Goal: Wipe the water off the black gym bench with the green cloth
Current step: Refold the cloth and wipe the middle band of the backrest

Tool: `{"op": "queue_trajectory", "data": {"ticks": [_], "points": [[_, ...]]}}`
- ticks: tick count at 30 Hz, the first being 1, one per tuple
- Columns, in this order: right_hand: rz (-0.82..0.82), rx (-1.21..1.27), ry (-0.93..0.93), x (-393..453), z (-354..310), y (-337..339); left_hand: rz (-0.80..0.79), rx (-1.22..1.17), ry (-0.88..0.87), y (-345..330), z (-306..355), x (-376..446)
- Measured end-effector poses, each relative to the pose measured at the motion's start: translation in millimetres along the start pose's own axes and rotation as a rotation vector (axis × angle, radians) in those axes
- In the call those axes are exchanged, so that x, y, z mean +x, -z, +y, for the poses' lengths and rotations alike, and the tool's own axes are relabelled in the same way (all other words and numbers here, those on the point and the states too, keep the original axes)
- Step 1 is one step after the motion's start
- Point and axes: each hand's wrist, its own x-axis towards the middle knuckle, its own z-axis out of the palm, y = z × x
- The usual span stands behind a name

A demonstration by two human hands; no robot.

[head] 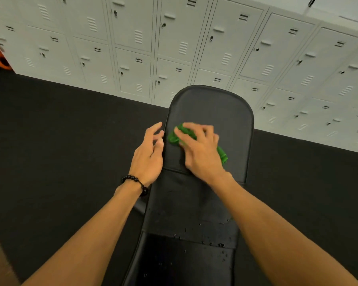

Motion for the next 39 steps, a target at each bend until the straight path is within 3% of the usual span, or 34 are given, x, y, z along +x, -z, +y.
{"op": "queue_trajectory", "data": {"ticks": [3, 6, 11, 17, 23, 30, 35, 39], "points": [[-0.171, 0.083, 0.184, -45.8, -4.2, 8.2, -0.08, 0.114, -0.102, -0.2, -5.5, -5.8], [-0.289, 0.099, 0.167, -79.3, 8.2, 25.5, -0.167, 0.375, -0.196, -0.5, -15.5, -19.5], [-0.308, 0.078, -0.061, -115.3, 47.5, 64.3, -0.23, 0.648, -0.207, 4.6, -19.3, -39.4], [-0.271, 0.103, -0.351, -121.4, 90.1, 89.7, -0.206, 0.763, -0.176, -4.1, -11.8, -36.1], [-0.234, 0.16, -0.34, -107.5, 77.4, 88.7, -0.171, 0.679, -0.197, -2.3, -16.7, -33.7], [-0.38, 0.172, -0.249, -84.7, 35.4, 67.5, -0.19, 0.561, -0.203, -1.6, -20.2, -31.8], [-0.538, 0.2, -0.14, -39.2, -29.9, 39.9, -0.15, 0.533, -0.254, -3.1, -29.4, -36.2], [-0.604, 0.218, -0.187, -29.1, -47.9, 30.7, -0.155, 0.532, -0.25, -0.3, -31.0, -36.3]]}}
